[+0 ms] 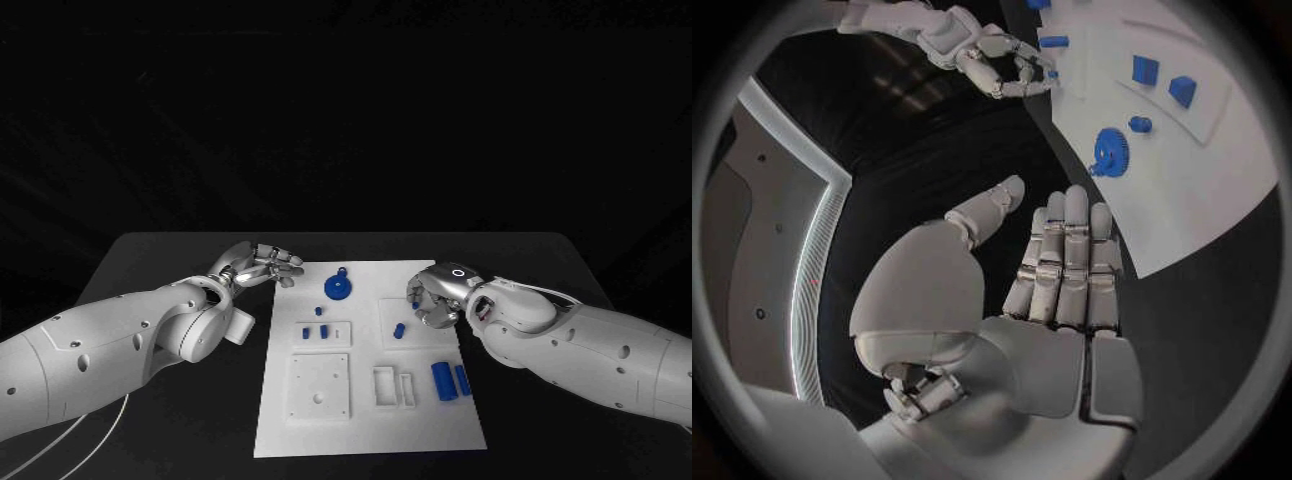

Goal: Assemble the parts on the task board

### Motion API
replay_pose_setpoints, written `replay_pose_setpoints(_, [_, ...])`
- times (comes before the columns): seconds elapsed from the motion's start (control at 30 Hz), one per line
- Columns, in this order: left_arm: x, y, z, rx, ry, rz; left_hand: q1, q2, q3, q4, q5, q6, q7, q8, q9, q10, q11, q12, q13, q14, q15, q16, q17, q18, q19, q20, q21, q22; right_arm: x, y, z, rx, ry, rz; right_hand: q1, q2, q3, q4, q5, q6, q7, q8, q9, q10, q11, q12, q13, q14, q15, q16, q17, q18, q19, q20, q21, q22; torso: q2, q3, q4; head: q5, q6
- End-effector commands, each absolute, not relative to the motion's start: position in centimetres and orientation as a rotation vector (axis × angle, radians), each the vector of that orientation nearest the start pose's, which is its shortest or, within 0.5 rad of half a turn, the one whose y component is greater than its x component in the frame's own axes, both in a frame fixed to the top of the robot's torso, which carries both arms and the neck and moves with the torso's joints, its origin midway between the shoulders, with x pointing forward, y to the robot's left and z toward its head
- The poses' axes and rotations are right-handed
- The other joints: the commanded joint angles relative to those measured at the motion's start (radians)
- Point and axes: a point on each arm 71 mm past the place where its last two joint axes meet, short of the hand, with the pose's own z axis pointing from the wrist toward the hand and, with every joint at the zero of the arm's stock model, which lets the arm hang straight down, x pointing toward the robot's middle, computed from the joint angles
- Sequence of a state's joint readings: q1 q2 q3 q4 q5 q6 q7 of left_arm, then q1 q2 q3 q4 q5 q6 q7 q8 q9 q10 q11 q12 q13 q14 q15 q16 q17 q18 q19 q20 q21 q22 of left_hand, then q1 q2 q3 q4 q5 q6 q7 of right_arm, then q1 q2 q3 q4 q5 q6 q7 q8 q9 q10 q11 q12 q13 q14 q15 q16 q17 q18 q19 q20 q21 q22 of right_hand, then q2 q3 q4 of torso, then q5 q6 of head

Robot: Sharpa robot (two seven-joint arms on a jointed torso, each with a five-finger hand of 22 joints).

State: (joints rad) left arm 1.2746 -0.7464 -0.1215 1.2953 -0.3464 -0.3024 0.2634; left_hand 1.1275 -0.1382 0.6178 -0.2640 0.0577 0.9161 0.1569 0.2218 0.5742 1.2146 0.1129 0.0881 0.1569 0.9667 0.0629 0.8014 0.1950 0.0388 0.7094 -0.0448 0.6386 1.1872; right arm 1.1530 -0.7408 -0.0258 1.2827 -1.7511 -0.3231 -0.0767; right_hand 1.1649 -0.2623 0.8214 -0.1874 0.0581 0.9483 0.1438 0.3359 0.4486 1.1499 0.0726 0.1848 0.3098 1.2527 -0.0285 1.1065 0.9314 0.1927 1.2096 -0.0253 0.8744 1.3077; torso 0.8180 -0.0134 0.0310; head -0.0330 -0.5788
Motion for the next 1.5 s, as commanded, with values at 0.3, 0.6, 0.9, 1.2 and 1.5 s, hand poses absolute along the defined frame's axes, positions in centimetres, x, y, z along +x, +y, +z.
replay_pose_setpoints(0.3, [53.2,22.3,-18.3,-0.772,1.576,-1.264,-0.004,0.012,-0.007,0.002,-0.003,-0.009,0.000,0.006,-0.002,-0.002,0.003,-0.004,-0.002,0.011,-0.002,-0.008,0.004,-0.006,0.005,0.007,-0.005,0.001,51.6,-21.0,-22.6,-0.434,1.611,0.354,0.009,0.039,0.033,0.000,-0.006,0.049,-0.020,0.023,0.008,0.080,-0.017,0.017,0.015,0.002,-0.027,0.008,-0.004,0.069,0.008,-0.005,0.002,0.020,0.000,0.0010,-0.0004,-0.001,-0.006])
replay_pose_setpoints(0.6, [53.2,22.4,-18.3,-0.774,1.576,-1.260,-0.004,0.013,-0.008,0.002,-0.003,-0.009,-0.001,0.007,-0.003,-0.003,0.003,-0.005,-0.002,0.014,-0.002,-0.011,0.006,-0.006,0.006,0.006,-0.006,0.001,51.4,-20.7,-22.9,-0.451,1.600,0.324,0.010,0.052,0.050,-0.016,-0.008,0.085,-0.035,0.038,0.014,0.121,-0.032,0.026,0.030,0.007,-0.042,0.011,-0.007,0.069,0.012,-0.009,0.009,0.021,0.000,0.0006,0.0000,-0.002,-0.010])
replay_pose_setpoints(0.9, [53.3,22.5,-18.3,-0.775,1.575,-1.257,-0.002,0.013,-0.008,0.000,-0.003,-0.010,-0.001,0.007,-0.003,-0.005,0.004,-0.006,-0.003,0.016,-0.003,-0.015,0.007,-0.006,0.006,0.006,-0.007,0.002,51.4,-20.6,-22.8,-0.448,1.572,0.312,0.010,0.050,0.056,-0.019,-0.008,0.093,-0.038,0.041,0.015,0.130,-0.036,0.026,0.035,0.010,-0.045,0.012,-0.008,0.069,0.014,-0.010,0.011,0.020,0.000,-0.0001,0.0004,-0.005,-0.010])
replay_pose_setpoints(1.2, [53.4,22.7,-18.4,-0.777,1.570,-1.251,-0.003,0.014,-0.009,0.000,-0.003,-0.010,-0.001,0.008,-0.004,-0.006,0.004,-0.006,-0.004,0.017,-0.003,-0.017,0.008,-0.006,0.007,0.006,-0.007,0.002,51.1,-20.4,-22.3,-0.433,1.518,0.345,0.010,0.047,0.065,-0.018,-0.008,0.099,-0.041,0.043,0.017,0.137,-0.038,0.026,0.040,0.015,-0.048,0.012,-0.010,0.069,0.019,-0.013,0.014,0.019,-0.001,0.0002,0.0012,-0.004,-0.009])
replay_pose_setpoints(1.5, [53.6,23.1,-18.4,-0.785,1.559,-1.240,-0.003,0.015,-0.009,0.000,-0.003,-0.010,-0.001,0.008,-0.004,-0.006,0.005,-0.006,-0.004,0.017,-0.003,-0.019,0.009,-0.006,0.007,0.006,-0.008,0.003,50.7,-20.6,-21.3,-0.413,1.470,0.377,0.010,0.041,0.074,-0.015,-0.009,0.104,-0.043,0.045,0.019,0.143,-0.041,0.024,0.043,0.020,-0.050,0.011,-0.012,0.069,0.024,-0.015,0.015,0.018,-0.001,0.0009,0.0003,-0.002,-0.007])
